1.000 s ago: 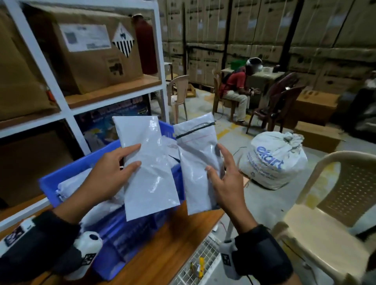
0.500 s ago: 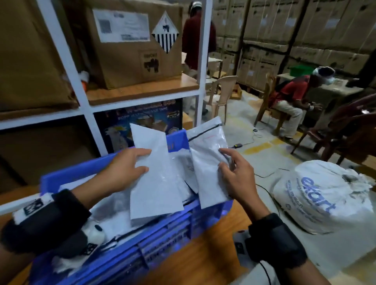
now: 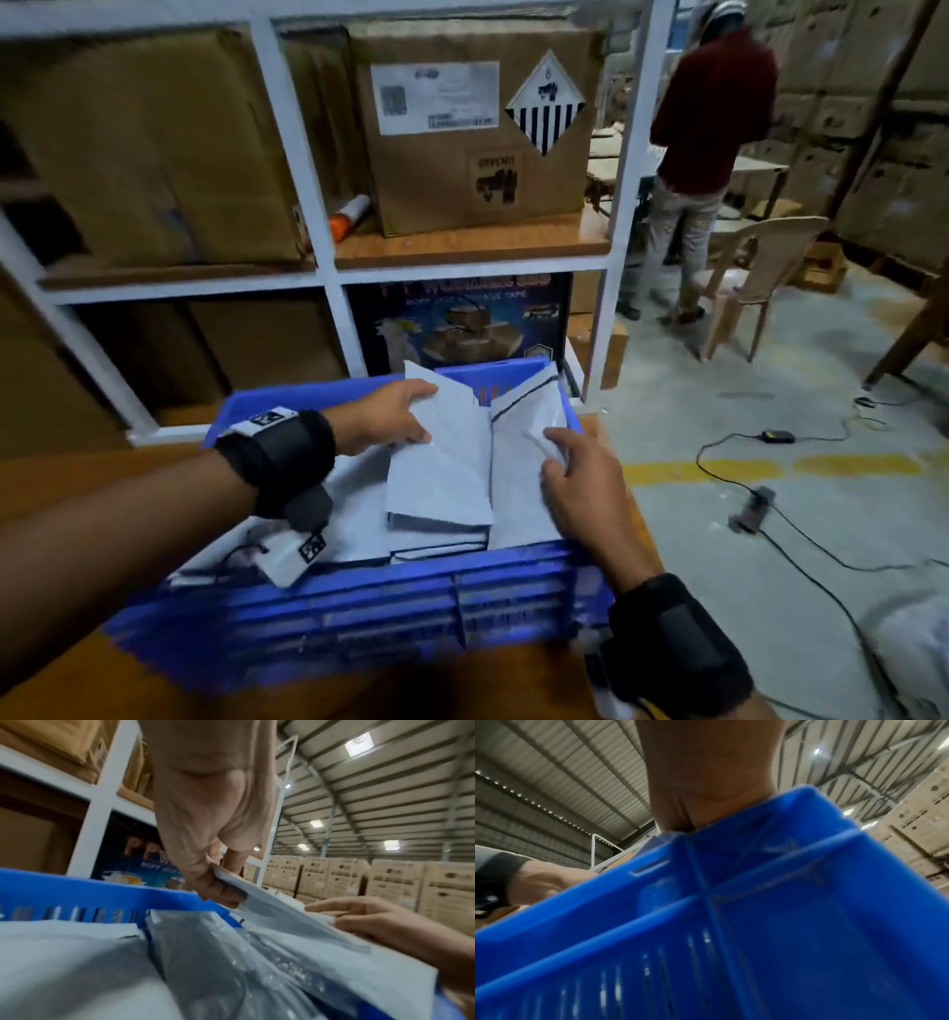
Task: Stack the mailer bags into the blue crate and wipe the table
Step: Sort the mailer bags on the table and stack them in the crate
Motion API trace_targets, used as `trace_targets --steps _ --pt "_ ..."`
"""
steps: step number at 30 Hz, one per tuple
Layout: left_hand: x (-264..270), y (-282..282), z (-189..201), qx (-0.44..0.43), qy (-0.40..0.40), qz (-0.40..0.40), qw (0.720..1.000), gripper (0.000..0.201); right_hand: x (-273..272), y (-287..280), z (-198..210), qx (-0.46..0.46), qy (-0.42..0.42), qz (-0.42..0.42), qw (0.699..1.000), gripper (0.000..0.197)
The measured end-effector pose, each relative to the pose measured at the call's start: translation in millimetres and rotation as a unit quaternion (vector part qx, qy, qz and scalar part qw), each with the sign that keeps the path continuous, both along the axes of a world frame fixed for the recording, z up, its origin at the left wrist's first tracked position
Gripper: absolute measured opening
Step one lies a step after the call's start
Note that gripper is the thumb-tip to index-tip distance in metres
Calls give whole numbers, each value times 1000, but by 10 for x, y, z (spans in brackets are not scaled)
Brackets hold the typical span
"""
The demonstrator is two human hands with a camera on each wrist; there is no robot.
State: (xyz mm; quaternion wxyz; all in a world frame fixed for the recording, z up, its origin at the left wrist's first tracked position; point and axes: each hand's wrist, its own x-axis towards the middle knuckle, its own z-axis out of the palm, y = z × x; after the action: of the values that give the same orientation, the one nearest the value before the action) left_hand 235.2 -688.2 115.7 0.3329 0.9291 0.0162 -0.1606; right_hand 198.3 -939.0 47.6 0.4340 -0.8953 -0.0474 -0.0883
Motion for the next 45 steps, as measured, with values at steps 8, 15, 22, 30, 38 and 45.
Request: trace_targets --steps 8,15,22,30,38,45 --pt "221 -166 -84 377 4 -219 900 135 -18 4 -51 1 -23 13 1000 41" --pt "138 -89 -612 365 67 -206 906 144 -40 -52 59 15 -17 25 999 42" --pt "112 -32 -725 327 51 -209 920 143 261 -24 857 -96 -37 50 993 41" --pt "159 112 -903 263 8 -210 942 142 787 515 736 -319 148 115 929 42" --pt "180 182 -853 212 -24 -201 956 131 875 782 1010 -587 139 201 772 76" --pt "184 223 -628 233 -21 -216 948 119 863 985 473 -588 256 234 731 99"
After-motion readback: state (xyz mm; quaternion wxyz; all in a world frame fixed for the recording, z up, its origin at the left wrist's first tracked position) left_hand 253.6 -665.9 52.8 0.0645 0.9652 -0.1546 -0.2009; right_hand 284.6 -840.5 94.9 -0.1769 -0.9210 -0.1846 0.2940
